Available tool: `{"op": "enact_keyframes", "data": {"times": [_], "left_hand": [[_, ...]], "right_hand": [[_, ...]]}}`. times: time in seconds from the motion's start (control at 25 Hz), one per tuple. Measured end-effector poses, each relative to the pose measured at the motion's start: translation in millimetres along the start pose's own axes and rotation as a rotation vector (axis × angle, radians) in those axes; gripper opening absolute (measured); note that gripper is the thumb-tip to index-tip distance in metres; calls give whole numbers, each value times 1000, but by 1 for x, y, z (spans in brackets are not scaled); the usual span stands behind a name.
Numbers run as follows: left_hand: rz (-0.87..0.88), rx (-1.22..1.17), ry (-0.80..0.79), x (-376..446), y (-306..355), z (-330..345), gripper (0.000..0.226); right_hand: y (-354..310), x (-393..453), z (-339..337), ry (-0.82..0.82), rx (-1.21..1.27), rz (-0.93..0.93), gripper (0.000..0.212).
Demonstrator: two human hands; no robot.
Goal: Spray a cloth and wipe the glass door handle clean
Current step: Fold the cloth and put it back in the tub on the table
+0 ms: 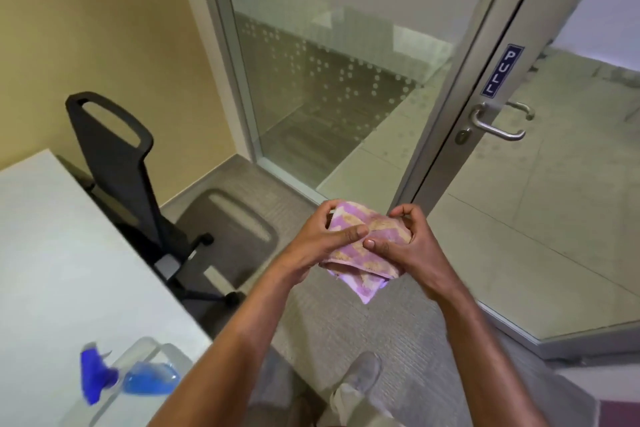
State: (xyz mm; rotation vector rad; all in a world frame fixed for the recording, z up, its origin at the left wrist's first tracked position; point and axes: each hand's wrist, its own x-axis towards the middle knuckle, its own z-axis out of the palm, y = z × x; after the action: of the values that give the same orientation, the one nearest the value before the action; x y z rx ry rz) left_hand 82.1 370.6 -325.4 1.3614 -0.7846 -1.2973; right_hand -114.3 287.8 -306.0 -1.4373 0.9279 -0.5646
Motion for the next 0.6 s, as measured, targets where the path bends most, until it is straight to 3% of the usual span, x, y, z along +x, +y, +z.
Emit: {"op": "enact_keyframes", "data": {"times": [0.16,0.28,0.48,0.6], "left_hand": [[14,39,178,-49,-22,-22,40],[27,-7,287,-79,-32,-34,38],[29,-24,478,-130,-49,-50,34],[-14,-97,565,-160,-72,-53,40]], "right_hand": [[21,-27,47,63,78,35,72],[31,-44,69,-6,230,106,64],[41,-61,95,-199,199,79,34],[58,-69,116,-220,196,110,29]]}}
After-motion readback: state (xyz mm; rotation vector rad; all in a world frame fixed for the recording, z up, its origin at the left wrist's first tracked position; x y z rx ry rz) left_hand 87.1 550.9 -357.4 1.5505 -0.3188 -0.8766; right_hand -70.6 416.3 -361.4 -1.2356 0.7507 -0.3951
